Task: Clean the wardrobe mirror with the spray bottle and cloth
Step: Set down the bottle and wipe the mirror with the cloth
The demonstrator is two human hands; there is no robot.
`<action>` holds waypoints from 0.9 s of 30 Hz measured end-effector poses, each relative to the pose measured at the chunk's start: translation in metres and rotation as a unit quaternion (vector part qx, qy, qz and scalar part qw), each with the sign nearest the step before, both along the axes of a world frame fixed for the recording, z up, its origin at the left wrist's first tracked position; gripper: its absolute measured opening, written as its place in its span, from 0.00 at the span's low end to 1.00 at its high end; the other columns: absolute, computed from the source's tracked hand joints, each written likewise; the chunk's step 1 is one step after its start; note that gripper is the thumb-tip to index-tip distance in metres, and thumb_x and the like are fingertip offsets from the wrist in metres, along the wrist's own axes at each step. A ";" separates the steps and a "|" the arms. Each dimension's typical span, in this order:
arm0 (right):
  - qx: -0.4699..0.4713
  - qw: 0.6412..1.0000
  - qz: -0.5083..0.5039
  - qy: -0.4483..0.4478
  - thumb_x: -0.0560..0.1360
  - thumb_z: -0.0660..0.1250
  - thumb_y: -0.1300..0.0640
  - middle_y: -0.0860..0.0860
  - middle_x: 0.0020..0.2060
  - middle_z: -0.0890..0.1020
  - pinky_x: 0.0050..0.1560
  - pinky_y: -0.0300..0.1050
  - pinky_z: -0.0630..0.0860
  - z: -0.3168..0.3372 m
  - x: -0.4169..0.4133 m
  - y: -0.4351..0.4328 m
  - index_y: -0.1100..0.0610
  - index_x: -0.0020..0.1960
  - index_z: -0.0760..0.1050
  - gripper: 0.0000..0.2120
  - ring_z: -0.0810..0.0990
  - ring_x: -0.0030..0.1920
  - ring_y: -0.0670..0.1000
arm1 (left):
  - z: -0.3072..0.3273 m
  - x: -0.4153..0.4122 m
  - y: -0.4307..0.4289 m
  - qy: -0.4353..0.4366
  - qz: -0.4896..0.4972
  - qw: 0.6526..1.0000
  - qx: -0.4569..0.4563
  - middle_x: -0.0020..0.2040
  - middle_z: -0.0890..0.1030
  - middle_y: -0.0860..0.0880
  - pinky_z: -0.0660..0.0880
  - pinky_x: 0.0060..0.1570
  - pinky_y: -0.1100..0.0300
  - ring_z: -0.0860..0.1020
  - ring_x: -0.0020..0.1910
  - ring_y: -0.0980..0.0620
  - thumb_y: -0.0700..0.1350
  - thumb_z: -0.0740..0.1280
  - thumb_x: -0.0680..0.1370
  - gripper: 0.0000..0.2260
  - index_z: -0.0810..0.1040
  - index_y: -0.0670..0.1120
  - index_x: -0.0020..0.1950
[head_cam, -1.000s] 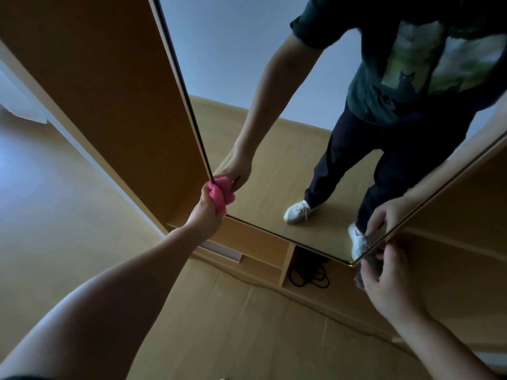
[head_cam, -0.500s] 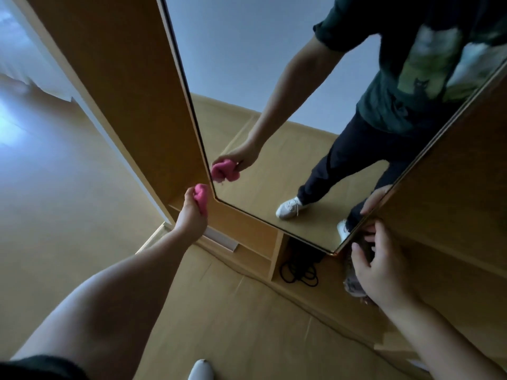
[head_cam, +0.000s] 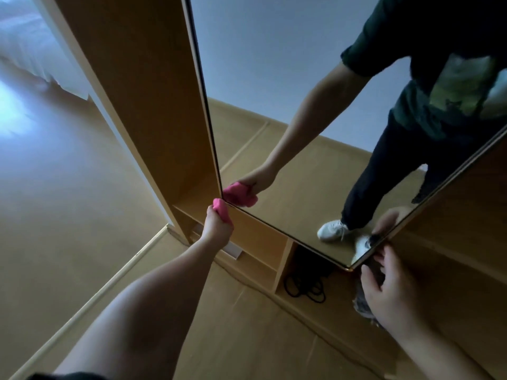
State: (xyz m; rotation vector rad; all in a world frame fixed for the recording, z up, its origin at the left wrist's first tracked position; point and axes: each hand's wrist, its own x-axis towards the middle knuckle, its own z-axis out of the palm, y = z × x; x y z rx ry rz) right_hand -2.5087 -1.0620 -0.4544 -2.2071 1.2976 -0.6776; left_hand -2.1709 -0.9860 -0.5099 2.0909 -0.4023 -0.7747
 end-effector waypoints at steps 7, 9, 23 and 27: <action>0.034 0.999 -0.002 -0.031 0.77 0.64 0.63 0.61 0.53 0.79 0.49 0.47 0.80 -0.014 0.008 -0.003 0.60 0.60 0.71 0.12 0.80 0.51 0.52 | -0.009 -0.024 -0.033 0.127 0.024 0.987 -0.092 0.48 0.80 0.44 0.82 0.36 0.58 0.84 0.41 0.50 0.29 0.67 0.72 0.27 0.62 0.42 0.68; 0.025 0.999 0.020 -0.019 0.77 0.62 0.62 0.59 0.51 0.80 0.49 0.50 0.81 -0.013 0.006 -0.002 0.59 0.60 0.72 0.11 0.80 0.51 0.52 | -0.011 -0.032 -0.040 0.160 0.048 0.980 -0.109 0.47 0.80 0.44 0.82 0.36 0.57 0.84 0.38 0.52 0.28 0.66 0.71 0.29 0.62 0.44 0.68; -0.016 0.998 0.059 0.034 0.78 0.61 0.68 0.59 0.50 0.81 0.43 0.29 0.67 -0.002 0.001 -0.005 0.66 0.59 0.74 0.11 0.81 0.51 0.55 | -0.020 -0.093 -0.048 0.134 -0.017 0.988 -0.071 0.53 0.80 0.43 0.83 0.43 0.53 0.82 0.50 0.48 0.34 0.73 0.70 0.31 0.65 0.43 0.70; 0.002 0.997 0.050 0.058 0.78 0.60 0.68 0.63 0.55 0.80 0.48 0.40 0.71 -0.002 0.002 -0.007 0.67 0.63 0.72 0.14 0.80 0.56 0.60 | -0.026 -0.111 -0.049 0.138 -0.047 0.988 -0.056 0.54 0.80 0.43 0.82 0.46 0.51 0.82 0.51 0.47 0.33 0.71 0.70 0.29 0.66 0.43 0.68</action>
